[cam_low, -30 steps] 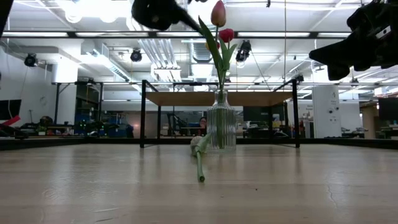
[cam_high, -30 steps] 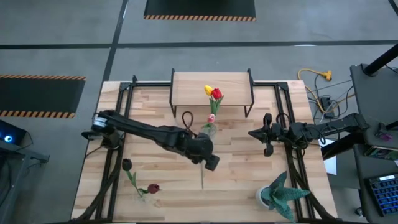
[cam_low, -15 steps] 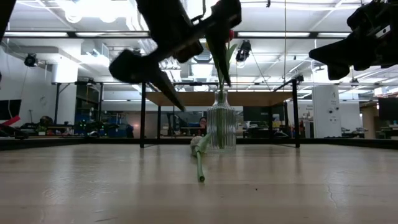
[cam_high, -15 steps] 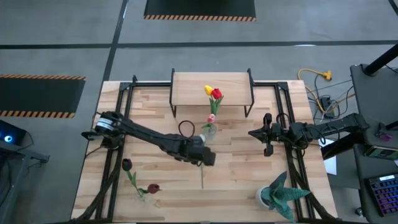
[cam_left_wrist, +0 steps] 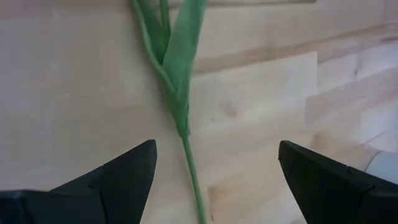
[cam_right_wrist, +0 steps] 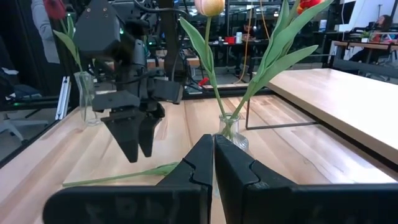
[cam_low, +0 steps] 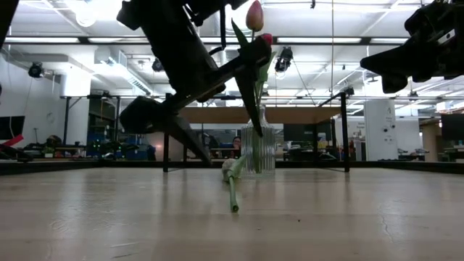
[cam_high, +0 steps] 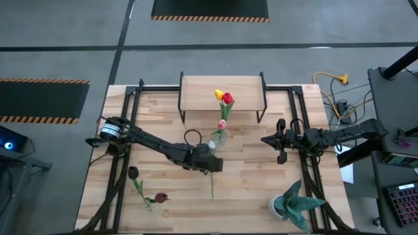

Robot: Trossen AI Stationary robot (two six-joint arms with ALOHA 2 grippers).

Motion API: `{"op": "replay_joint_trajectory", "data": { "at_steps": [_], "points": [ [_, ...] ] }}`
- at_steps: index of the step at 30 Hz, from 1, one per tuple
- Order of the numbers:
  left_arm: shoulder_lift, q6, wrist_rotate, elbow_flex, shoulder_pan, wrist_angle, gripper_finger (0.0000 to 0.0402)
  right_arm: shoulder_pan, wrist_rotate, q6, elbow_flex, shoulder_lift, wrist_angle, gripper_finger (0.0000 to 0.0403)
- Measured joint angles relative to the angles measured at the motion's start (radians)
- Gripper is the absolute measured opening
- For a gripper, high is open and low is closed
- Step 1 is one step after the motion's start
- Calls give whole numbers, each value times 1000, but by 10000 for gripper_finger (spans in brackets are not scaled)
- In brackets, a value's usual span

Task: Pick and place flowers into a vace then onto a shelf
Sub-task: Put the black tulip into the bottom transparent vase

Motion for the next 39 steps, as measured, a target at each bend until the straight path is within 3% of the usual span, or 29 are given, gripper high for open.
{"op": "replay_joint_trajectory", "data": {
  "at_steps": [8, 21, 33, 39],
  "points": [
    [20, -1, -37, 7, 10, -6, 320, 0, 0, -1, 0, 0, 0, 8],
    [153, -35, -59, 99, 14, -49, 320, 0, 0, 7, 0, -2, 2, 9],
    [167, -90, -50, 99, 27, -91, 319, 0, 0, 29, 0, -2, 2, 8],
    [168, -90, -43, 95, 33, -103, 276, 0, 0, 28, 0, -2, 2, 9]
  ]
}}
